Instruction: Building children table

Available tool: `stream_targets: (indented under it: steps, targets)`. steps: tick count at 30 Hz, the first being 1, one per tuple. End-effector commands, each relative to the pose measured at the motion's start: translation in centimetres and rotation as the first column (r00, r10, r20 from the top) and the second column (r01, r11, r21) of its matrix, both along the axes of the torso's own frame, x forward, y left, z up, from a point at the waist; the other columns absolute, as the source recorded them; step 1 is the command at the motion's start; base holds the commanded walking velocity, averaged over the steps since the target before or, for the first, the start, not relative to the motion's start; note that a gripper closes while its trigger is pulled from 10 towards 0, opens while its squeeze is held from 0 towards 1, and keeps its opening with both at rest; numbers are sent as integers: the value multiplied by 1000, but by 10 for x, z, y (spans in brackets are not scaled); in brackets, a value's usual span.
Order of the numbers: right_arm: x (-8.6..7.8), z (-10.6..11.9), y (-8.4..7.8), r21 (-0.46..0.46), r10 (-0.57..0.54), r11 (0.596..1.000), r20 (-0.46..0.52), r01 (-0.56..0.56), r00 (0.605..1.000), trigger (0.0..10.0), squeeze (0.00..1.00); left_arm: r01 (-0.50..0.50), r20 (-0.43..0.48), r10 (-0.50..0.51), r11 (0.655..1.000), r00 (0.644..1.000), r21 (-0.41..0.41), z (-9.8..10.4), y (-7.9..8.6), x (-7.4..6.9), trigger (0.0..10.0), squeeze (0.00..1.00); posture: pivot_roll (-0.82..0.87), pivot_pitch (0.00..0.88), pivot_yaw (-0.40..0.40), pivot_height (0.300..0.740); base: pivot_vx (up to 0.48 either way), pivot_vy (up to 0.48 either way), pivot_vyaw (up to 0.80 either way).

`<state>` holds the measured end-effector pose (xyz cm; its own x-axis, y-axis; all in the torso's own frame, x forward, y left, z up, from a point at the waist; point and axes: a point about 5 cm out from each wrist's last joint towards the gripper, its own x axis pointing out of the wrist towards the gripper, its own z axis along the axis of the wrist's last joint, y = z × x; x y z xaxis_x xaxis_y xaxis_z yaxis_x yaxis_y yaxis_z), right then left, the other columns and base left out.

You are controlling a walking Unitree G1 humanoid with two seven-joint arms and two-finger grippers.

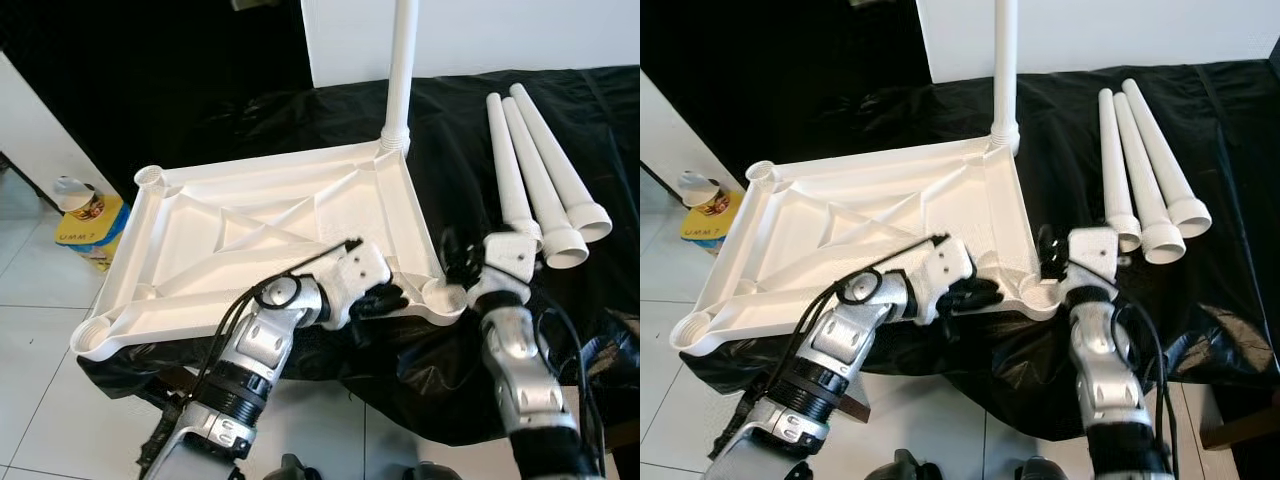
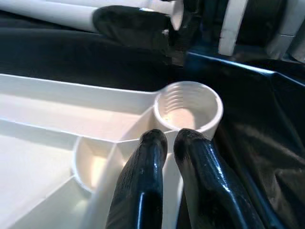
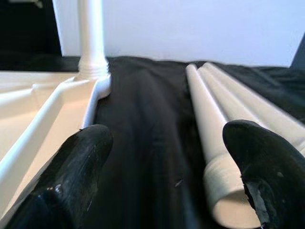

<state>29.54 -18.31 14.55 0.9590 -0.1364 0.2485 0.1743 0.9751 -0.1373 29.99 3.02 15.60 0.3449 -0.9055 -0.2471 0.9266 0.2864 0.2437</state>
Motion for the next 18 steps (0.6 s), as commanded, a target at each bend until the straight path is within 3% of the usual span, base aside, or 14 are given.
stream_targets:
  steps: [1,4,7,18]
  targets:
    - [4,-4,1,11,-6,1000,-18,6,1000,10000,0,-237,94,243,969,965,-69,5,12,12,10000,0,-82,6,58,740,0,0,0]
    - [14,0,-5,36,-40,999,-19,41,999,10000,0,-255,179,285,951,942,-172,23,16,14,10000,0,-73,2,49,740,0,0,0]
    - [22,0,-11,28,-95,995,-40,96,995,10000,0,-245,161,280,947,946,-209,28,18,12,10000,0,-62,1,38,740,0,0,0]
    - [43,-1,-30,38,-218,974,-116,224,969,10000,0,-181,152,221,954,963,-239,30,13,-8,10000,0,-41,10,34,740,0,0,0]
